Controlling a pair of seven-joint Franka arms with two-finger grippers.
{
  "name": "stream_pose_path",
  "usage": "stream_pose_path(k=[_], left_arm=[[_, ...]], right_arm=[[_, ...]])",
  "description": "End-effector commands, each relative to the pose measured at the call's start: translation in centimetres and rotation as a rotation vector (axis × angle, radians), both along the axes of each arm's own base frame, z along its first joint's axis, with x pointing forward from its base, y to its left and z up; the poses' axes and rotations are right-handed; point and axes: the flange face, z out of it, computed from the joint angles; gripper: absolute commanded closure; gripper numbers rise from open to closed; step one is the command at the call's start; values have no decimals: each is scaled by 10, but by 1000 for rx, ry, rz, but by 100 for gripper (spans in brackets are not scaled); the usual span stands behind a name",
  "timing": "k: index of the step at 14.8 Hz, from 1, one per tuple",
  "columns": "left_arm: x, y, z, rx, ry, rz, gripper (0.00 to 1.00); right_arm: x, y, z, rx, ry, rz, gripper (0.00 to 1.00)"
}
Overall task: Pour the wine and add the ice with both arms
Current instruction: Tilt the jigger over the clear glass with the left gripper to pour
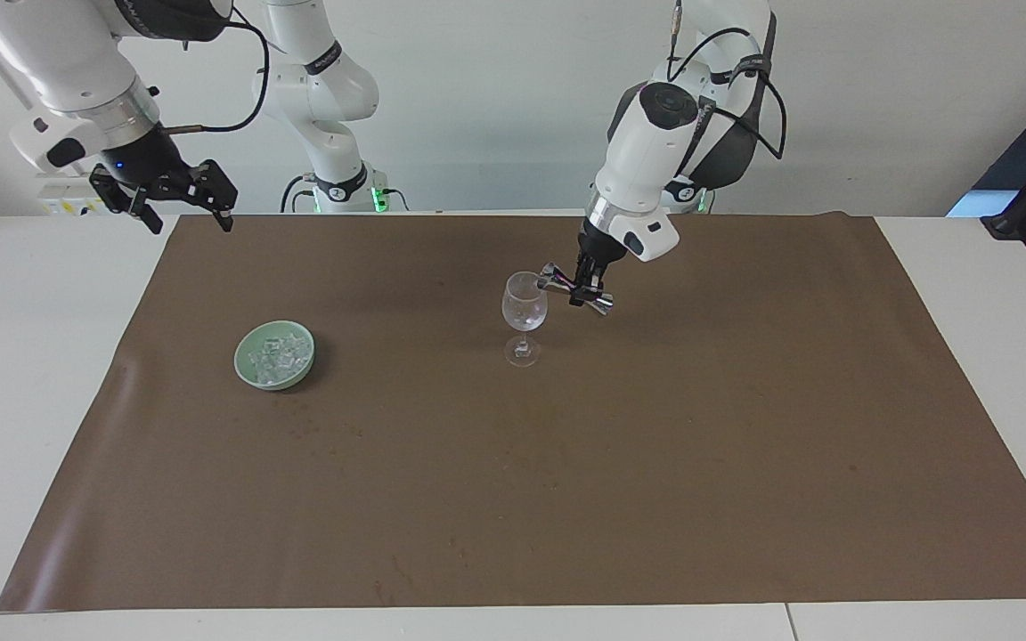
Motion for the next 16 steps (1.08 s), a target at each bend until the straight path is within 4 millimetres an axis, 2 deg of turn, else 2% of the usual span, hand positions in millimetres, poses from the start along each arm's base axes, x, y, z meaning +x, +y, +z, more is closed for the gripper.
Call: stream_pose_path(k=[1, 5, 11, 16], left_arm=[[-2, -13, 4, 36, -32, -12, 100], [-12, -25, 4, 104, -81, -61, 100], [-18, -33, 6, 190, -156, -59, 100], [-32, -48, 8, 263, -235, -51, 100]], right_arm=[[-6, -2, 0, 15, -2, 8, 0], [-6, -2, 0, 15, -2, 7, 0], [-6, -2, 0, 15, -2, 8, 0], [-6, -2, 0, 15, -2, 8, 0]])
